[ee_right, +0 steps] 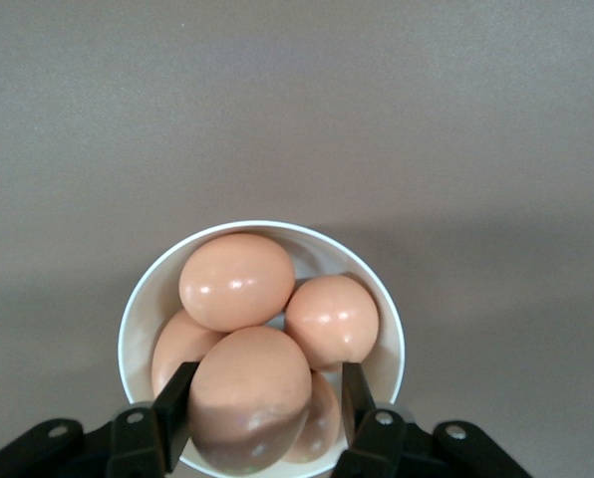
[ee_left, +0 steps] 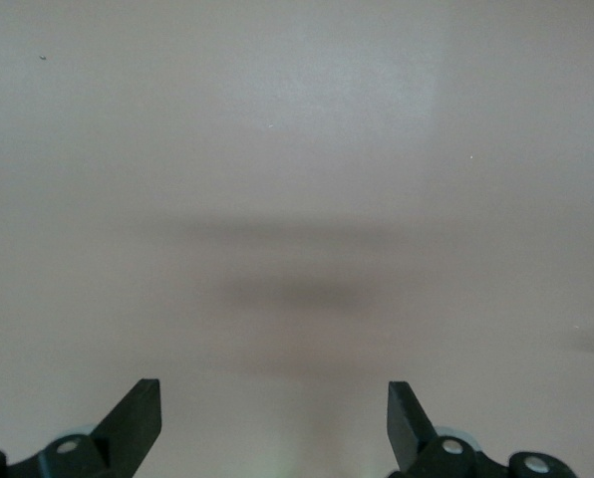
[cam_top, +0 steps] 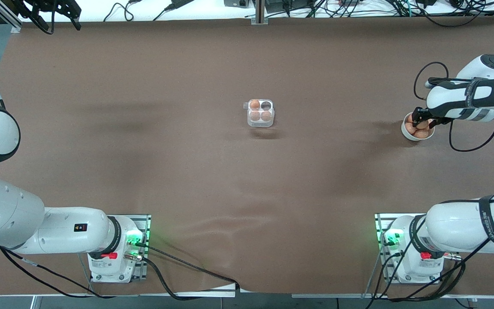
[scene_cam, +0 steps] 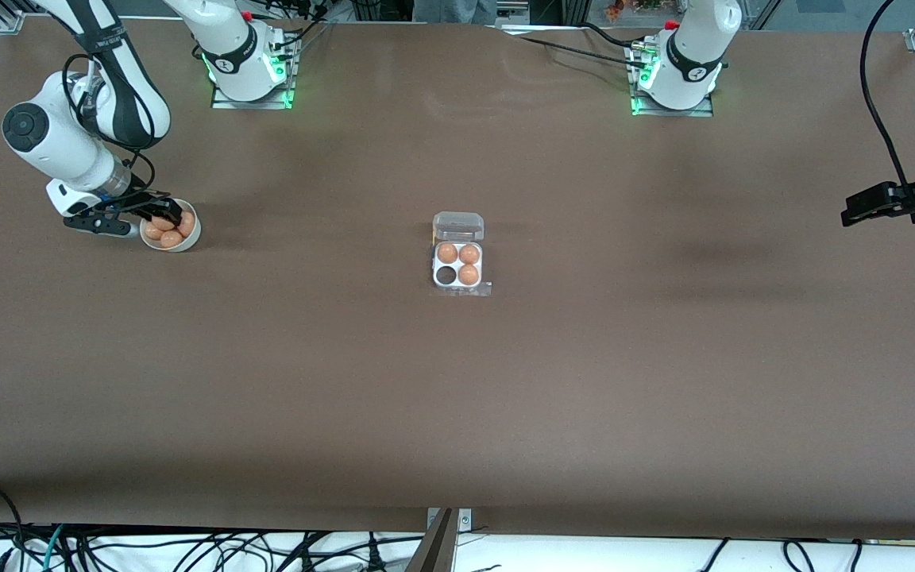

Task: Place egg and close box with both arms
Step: 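Lower the right gripper and grasp one brown egg from the bowl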

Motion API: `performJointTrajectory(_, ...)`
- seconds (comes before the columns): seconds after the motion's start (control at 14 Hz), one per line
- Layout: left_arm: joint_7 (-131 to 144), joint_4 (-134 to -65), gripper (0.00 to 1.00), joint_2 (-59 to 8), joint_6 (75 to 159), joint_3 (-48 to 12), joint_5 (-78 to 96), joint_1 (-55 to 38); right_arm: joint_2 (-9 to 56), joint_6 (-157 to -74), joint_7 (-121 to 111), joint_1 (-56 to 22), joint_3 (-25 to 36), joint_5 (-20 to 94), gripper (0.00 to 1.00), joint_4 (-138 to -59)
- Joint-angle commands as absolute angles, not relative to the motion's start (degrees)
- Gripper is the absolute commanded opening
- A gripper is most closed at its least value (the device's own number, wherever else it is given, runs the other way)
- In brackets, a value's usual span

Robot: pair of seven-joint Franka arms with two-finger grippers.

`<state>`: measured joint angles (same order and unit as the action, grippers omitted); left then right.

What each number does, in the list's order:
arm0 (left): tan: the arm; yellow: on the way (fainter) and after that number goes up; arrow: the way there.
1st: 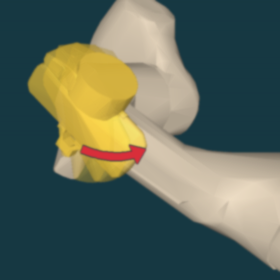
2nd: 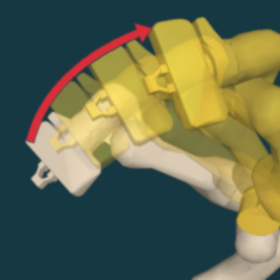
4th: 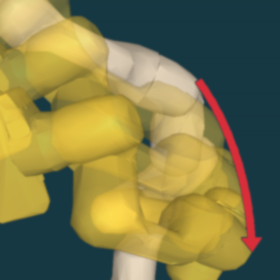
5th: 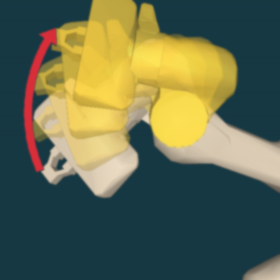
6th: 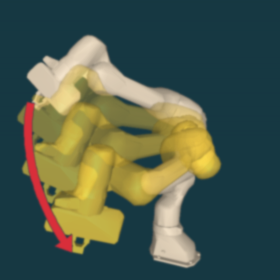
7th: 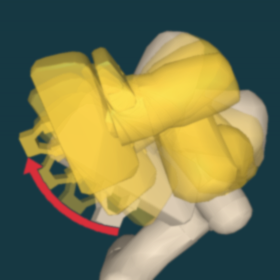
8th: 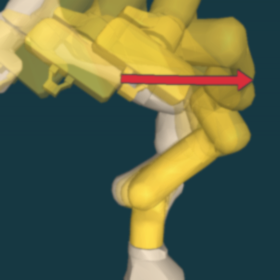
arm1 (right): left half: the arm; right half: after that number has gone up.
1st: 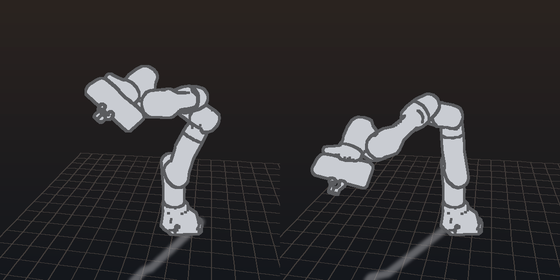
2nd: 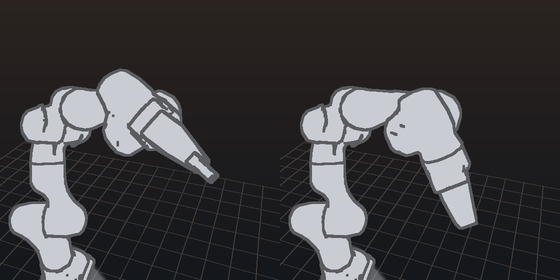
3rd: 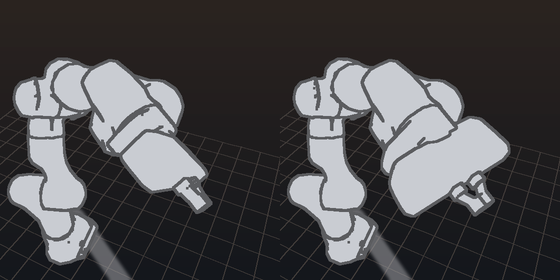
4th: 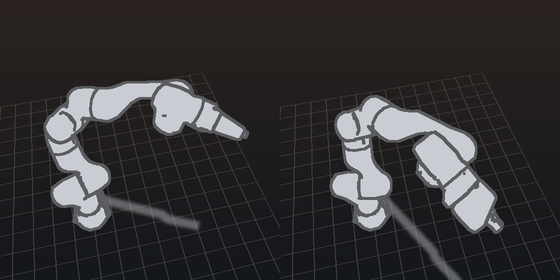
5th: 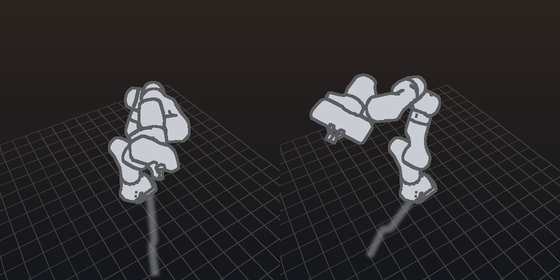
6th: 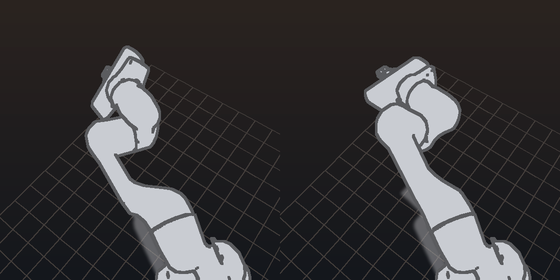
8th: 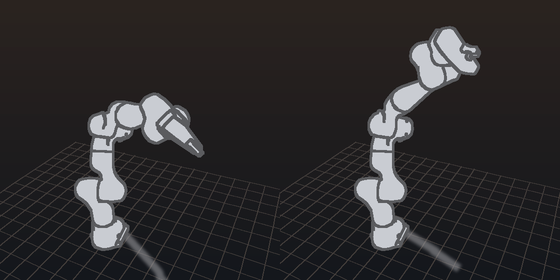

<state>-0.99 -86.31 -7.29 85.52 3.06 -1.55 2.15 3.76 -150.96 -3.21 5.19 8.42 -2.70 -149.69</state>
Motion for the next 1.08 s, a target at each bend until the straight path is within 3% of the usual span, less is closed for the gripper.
performJointTrajectory(0.0,-0.70,-84.38,1.00,-8.17,84.90,2.90,-0.44,2.64,3.08,-151.61,-3.43,5.54,8.44,-3.52,0.56,-150.73)
performJointTrajectory(0.22,-0.70,-84.38,1.00,-8.17,84.90,2.90,-0.44,2.64,3.08,-151.61,-3.16,5.54,8.35,-3.52,0.50,-150.65)
performJointTrajectory(1.0,-0.70,-84.38,1.00,-8.17,84.90,2.81,-0.53,2.64,2.37,-148.63,-2.46,5.36,7.91,-3.43,0.47,-148.72)
